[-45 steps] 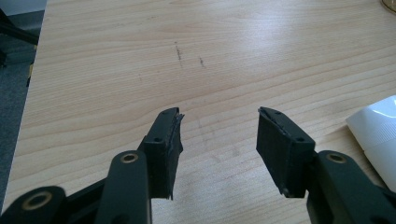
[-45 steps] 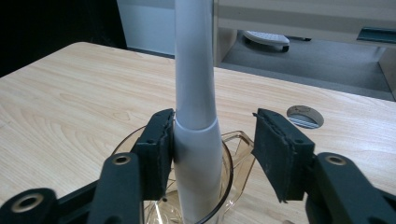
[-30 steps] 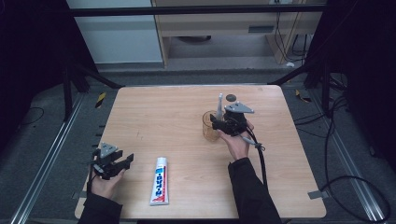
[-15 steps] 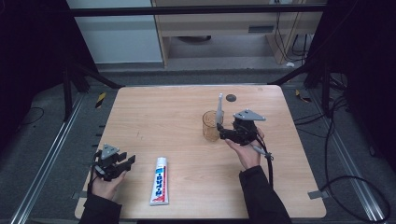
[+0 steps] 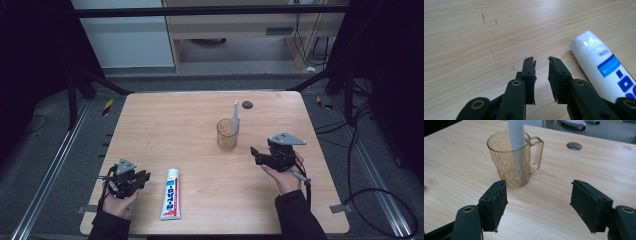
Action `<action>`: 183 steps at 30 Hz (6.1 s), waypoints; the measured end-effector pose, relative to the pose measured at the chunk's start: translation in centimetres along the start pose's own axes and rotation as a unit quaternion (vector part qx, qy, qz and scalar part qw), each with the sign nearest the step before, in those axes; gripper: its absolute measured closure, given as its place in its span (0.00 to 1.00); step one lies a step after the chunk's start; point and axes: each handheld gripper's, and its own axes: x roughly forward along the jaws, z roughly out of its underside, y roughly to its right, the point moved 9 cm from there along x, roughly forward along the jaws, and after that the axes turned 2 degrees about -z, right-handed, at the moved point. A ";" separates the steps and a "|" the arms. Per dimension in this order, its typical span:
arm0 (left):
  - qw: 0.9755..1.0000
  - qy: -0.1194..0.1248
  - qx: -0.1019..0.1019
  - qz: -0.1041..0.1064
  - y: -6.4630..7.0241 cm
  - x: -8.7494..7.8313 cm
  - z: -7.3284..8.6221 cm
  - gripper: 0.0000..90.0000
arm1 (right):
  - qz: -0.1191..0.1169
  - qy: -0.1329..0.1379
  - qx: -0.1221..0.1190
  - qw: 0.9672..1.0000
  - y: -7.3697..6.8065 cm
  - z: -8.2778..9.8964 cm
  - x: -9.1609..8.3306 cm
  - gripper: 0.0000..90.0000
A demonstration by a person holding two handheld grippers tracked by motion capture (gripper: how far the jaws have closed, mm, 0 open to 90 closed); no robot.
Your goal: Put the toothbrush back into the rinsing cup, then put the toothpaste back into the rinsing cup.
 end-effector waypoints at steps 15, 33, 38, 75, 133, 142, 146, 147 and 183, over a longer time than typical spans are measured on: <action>0.994 -0.066 0.051 0.069 3.9 -1.0 3.3 0.99 | -0.007 -0.028 0.005 1.000 0.9 4.3 -2.2 0.33; 0.987 -0.086 0.093 0.102 7.2 -1.4 4.2 1.00 | 0.000 -0.046 0.004 0.999 0.9 6.5 -2.8 0.30; 0.985 -0.084 0.099 0.114 8.1 -1.2 4.1 1.00 | 0.001 -0.048 0.001 0.999 1.0 6.7 -2.8 0.30; 0.987 -0.044 0.119 0.102 11.4 4.0 -1.0 1.00 | 0.009 -0.060 0.007 0.998 2.0 7.5 -2.1 0.28; 0.996 0.005 0.071 0.061 4.7 0.3 -6.6 0.58 | 0.019 -0.062 0.013 0.998 2.7 7.4 -2.1 0.25; 0.994 -0.032 0.086 0.063 4.5 0.4 -6.1 0.42 | 0.018 -0.066 0.009 0.998 2.6 7.4 -2.0 0.24; 0.992 -0.047 0.097 0.063 4.8 1.0 -5.6 0.40 | 0.018 -0.071 0.008 0.997 2.6 7.5 -1.9 0.23; 0.992 -0.050 0.097 0.065 4.9 1.1 -5.5 0.39 | 0.017 -0.070 0.009 0.997 2.6 7.5 -1.9 0.23; 0.977 -0.143 0.138 0.082 7.2 6.4 -4.6 0.40 | 0.004 -0.079 0.004 0.997 2.1 7.5 -1.2 0.23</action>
